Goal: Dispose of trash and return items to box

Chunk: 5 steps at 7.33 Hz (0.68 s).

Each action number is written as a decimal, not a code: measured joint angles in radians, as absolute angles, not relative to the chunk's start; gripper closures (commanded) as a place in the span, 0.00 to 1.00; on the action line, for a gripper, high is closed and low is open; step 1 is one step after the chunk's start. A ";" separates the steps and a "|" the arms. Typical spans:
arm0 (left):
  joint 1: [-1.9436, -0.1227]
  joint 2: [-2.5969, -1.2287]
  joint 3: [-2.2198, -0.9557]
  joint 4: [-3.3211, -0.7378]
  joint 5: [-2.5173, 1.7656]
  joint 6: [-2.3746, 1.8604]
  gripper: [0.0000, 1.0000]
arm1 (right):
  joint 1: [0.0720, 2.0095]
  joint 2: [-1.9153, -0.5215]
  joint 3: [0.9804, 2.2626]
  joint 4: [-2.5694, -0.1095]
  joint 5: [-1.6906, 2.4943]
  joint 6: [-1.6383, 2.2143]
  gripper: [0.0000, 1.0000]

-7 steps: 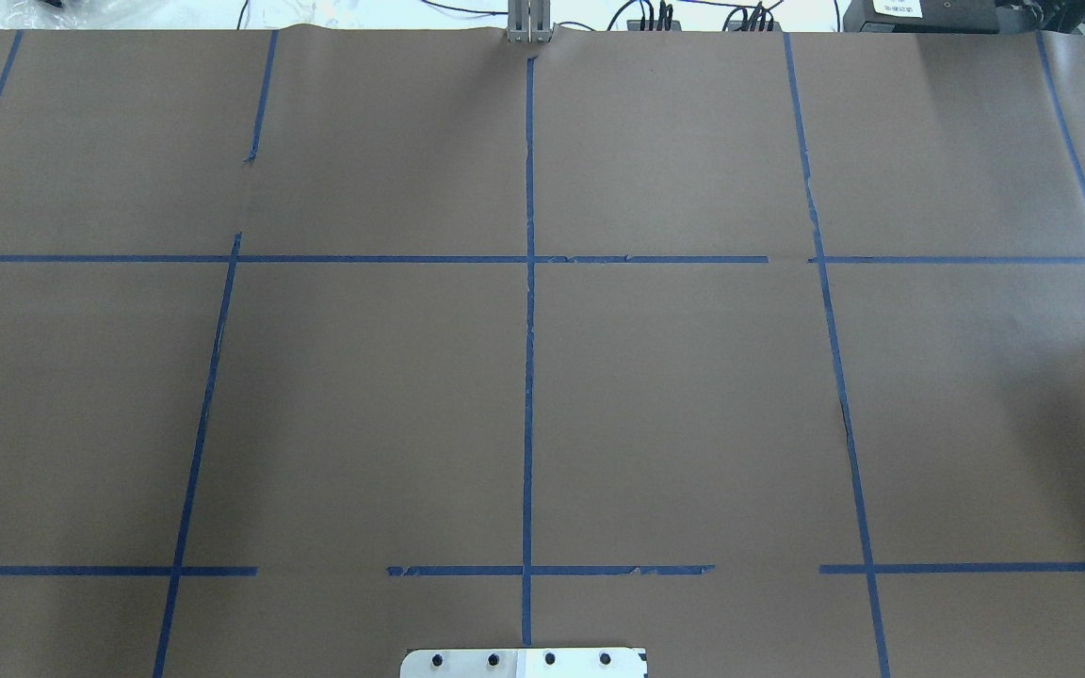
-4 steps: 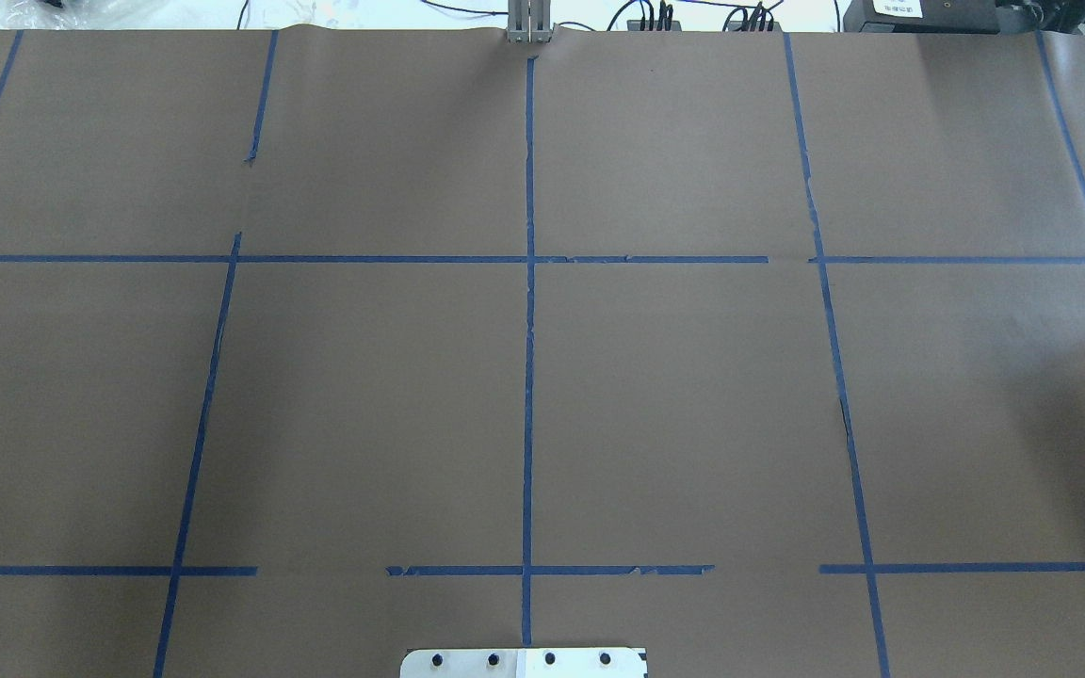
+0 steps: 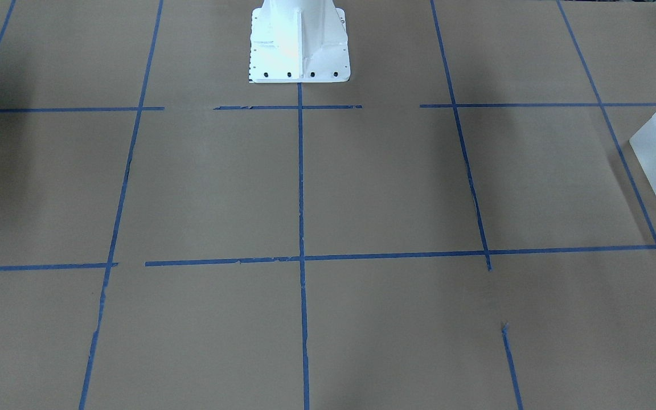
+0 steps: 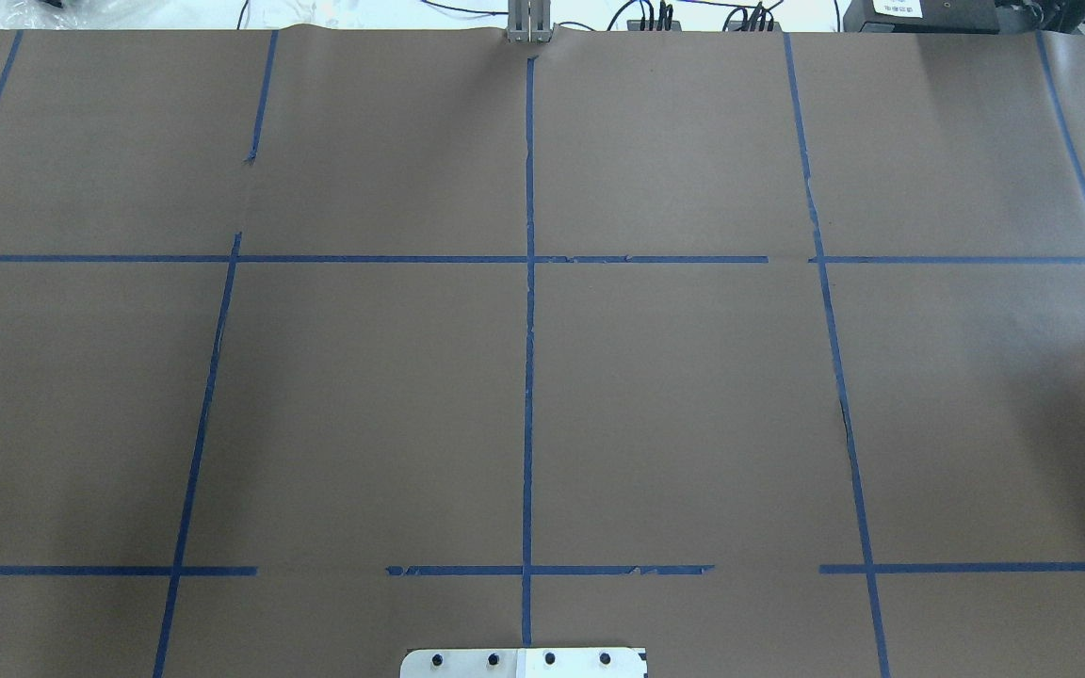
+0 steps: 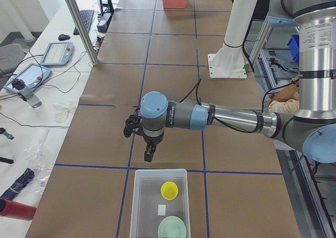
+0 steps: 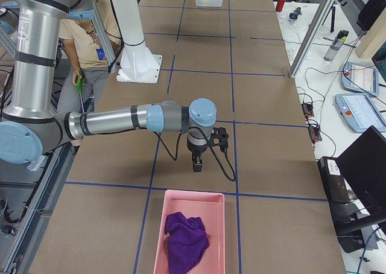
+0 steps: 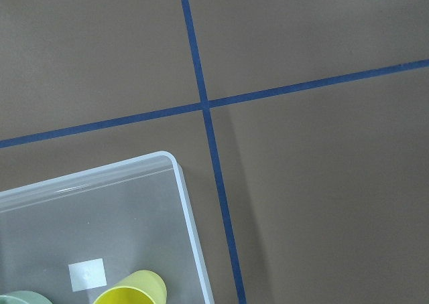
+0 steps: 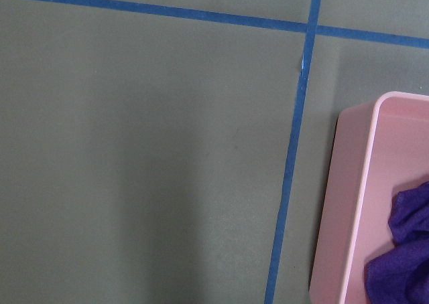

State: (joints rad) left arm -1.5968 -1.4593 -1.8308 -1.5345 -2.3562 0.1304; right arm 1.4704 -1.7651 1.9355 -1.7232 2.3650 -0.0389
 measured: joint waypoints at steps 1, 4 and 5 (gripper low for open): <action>-1.596 -1.464 -1.819 -1.534 -2.354 0.130 0.00 | 1.470 -1.765 1.933 -1.720 2.365 -0.038 0.00; -1.594 -1.459 -1.788 -1.532 -2.353 0.130 0.00 | 1.471 -1.742 1.931 -1.716 2.368 0.080 0.00; -1.593 -1.460 -1.765 -1.532 -2.355 0.130 0.00 | 1.471 -1.736 1.930 -1.716 2.368 0.108 0.00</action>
State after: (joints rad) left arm -1.5931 -1.4597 -1.7653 -1.5321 -2.3545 0.1304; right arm 1.4710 -1.7359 1.9300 -1.7156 2.3682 0.1080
